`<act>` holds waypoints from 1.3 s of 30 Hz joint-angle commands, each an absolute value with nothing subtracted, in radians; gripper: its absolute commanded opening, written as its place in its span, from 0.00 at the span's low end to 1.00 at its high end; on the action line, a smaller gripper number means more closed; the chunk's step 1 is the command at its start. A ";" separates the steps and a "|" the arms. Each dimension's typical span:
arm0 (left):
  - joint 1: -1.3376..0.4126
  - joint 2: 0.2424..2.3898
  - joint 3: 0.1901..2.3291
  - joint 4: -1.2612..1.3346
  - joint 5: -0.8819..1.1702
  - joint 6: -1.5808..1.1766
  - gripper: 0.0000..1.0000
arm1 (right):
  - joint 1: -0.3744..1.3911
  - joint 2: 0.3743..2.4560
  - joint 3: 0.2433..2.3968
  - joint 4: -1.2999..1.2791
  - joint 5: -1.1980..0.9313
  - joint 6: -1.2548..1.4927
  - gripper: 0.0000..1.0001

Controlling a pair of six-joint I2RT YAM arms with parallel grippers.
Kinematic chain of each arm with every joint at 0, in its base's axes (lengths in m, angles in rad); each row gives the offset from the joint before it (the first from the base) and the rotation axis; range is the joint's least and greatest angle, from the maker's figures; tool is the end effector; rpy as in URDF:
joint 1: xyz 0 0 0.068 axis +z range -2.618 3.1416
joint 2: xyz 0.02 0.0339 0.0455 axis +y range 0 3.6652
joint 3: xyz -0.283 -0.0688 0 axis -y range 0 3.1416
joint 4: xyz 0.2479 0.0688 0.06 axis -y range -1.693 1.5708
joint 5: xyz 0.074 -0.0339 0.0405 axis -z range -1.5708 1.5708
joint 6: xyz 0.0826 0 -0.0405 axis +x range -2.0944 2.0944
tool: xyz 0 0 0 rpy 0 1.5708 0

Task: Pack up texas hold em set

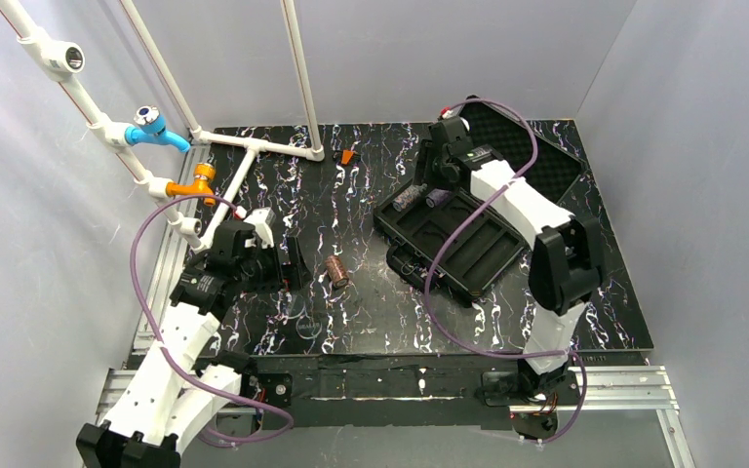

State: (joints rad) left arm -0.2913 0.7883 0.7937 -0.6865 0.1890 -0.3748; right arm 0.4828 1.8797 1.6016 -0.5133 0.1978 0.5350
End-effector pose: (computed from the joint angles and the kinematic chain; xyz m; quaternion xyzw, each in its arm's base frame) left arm 0.1762 -0.0690 0.2779 0.0031 0.8996 -0.2206 0.3770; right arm 0.4237 0.2037 0.2625 0.0615 0.9192 0.1044 0.3746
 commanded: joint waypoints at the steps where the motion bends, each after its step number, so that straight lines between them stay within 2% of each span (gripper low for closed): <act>1: -0.296 0.819 0.805 -0.712 0.174 -0.377 0.99 | 0.524 1.741 1.559 -0.442 0.210 0.448 0.71; 9: -0.333 0.959 0.811 -0.711 0.140 -0.431 0.92 | 0.537 1.575 1.407 -0.409 0.231 0.419 0.77; 20: -0.480 1.109 0.775 -0.634 0.042 -0.567 0.85 | 0.537 1.407 1.251 -0.371 0.224 0.385 0.84; 39: -0.511 1.251 0.798 -0.520 -0.072 -0.704 0.84 | 0.537 1.386 1.185 -0.354 0.192 0.385 0.87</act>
State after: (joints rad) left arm -0.5045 1.2377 0.7650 -0.5201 -0.0193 -0.6846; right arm 0.5388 1.4124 1.1934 -0.3916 0.2047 0.3954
